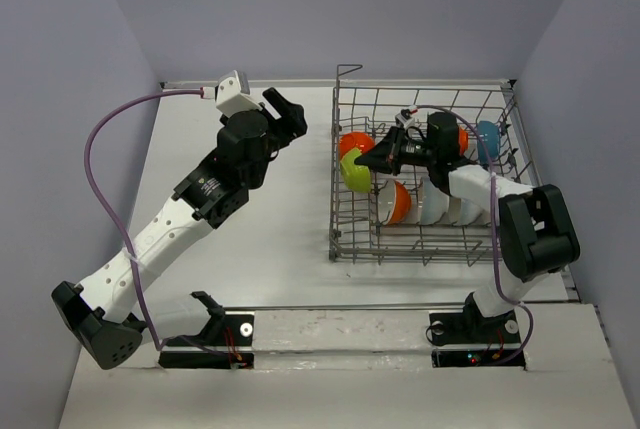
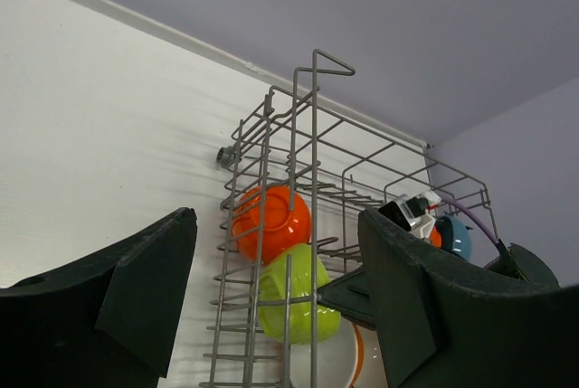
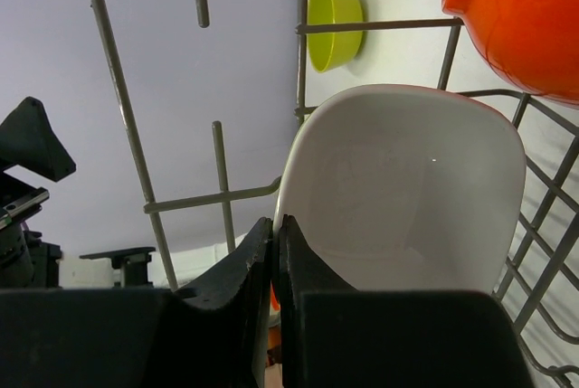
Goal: Load the bowls into the dish rack
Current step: Turn the bowl upside down over the dish rack.
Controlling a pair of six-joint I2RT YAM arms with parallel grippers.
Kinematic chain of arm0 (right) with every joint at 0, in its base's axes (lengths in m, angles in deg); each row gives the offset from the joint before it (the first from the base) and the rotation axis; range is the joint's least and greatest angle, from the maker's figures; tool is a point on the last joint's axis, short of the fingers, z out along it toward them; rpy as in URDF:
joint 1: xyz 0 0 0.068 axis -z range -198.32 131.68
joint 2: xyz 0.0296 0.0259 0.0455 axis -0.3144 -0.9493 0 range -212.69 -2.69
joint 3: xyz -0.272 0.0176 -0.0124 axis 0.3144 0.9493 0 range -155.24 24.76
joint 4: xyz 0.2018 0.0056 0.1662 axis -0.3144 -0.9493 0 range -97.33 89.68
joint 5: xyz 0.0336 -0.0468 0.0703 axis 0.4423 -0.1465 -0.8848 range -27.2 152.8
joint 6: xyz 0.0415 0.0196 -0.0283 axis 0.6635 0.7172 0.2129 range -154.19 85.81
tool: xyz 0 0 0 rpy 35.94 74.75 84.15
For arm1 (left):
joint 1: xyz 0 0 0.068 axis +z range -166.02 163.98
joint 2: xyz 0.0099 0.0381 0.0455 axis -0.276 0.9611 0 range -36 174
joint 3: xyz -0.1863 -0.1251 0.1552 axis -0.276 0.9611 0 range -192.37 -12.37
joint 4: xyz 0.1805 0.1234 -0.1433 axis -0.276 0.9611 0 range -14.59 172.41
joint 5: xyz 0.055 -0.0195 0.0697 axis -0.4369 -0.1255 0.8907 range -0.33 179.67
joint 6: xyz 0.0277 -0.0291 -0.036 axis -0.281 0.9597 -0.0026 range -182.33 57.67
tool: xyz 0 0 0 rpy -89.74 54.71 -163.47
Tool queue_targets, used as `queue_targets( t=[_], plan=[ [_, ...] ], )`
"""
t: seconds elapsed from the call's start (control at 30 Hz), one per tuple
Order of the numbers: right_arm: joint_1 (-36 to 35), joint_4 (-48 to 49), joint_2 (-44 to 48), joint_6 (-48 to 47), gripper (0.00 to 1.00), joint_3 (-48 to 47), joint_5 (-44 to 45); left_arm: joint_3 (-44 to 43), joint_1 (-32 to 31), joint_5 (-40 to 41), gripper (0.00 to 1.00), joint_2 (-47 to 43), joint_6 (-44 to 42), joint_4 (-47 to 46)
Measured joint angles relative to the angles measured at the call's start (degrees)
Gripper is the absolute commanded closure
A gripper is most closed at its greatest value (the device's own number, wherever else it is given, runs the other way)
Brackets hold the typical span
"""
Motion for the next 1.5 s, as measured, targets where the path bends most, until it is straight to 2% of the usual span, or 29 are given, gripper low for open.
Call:
queue_targets(
  t=[0.73, 1.2, 1.5],
  plan=[
    [0.1, -1.3, -1.3, -2.6, 0.99, 3.5, 2.6, 0.0, 0.6, -1.5, 0.19, 1.5, -0.5, 0.0],
    [0.5, -14.6, 3.2, -13.4, 0.98, 1.4, 12.2, 0.0, 0.7, -2.0, 0.19, 2.0, -0.7, 0.1],
    [0.4, -18.8, 4.4, -17.0, 0.94, 0.2, 15.1, 0.0, 0.7, -2.1, 0.19, 2.0, -0.8, 0.1]
  ],
)
